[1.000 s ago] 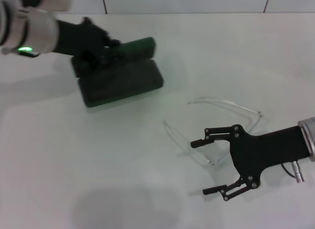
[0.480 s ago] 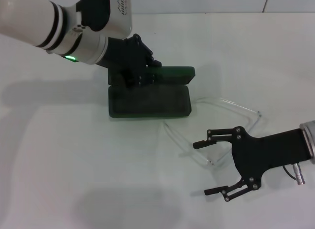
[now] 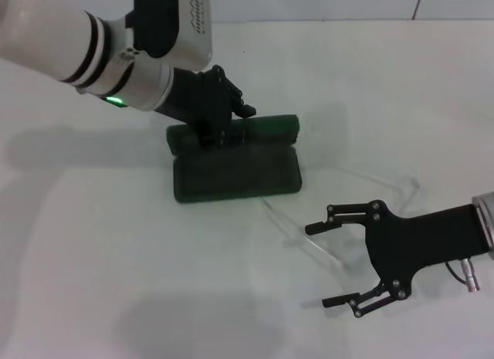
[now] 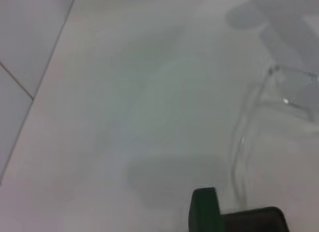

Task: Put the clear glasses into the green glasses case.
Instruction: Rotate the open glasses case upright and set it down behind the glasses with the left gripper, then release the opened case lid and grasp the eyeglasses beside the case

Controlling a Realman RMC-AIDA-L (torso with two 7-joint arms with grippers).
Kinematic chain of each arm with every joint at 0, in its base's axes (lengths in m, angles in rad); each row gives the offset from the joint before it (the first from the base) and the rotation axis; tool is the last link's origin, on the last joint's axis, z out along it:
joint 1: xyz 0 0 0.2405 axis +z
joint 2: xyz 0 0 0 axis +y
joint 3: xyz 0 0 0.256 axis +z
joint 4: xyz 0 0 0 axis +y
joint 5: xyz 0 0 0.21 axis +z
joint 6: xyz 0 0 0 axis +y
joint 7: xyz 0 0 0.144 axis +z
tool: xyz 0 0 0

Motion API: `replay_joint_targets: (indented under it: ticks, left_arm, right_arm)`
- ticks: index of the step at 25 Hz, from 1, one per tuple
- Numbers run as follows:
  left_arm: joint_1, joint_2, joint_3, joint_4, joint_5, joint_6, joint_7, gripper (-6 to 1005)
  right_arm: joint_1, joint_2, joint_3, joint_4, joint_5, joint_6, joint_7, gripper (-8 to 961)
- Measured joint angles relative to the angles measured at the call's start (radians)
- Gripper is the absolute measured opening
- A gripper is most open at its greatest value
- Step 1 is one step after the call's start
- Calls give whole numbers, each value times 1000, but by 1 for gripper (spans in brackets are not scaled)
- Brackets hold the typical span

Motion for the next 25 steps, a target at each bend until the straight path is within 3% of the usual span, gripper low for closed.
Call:
replay_joint_targets:
  ticks: [4,8,12,17,19,21,25]
  left_arm:
    - [-9,0,6,3,0,0,-62,302]
    - [-2,1,-3,16,-20,1,-76,421]
    - [55,-2,-12,78,-111,-3,-51,540]
    - [186,-2,-72,131,-420,-1,68,643]
    - [294,-3,-93,105,-648,4,164,664]
    - [402,-4,-94,30,-865,18,301,664]
    - [510,-3,-90,-180,-1136,137,566,664]
  right_arm:
    - [-2,0,1,-1,0,0,0,801]
    - [-3,0,8,-1,0,0,0,797]
    - [-6,1,26,-1,-1,3,0,793]
    - [-13,-3,131,-12,-4,-6,21,789]
    - [-13,-16,173,-44,-19,-17,68,787]
    - [-8,-45,224,-134,-94,-33,153,785]
    - [37,-81,318,-335,-363,-97,295,782]
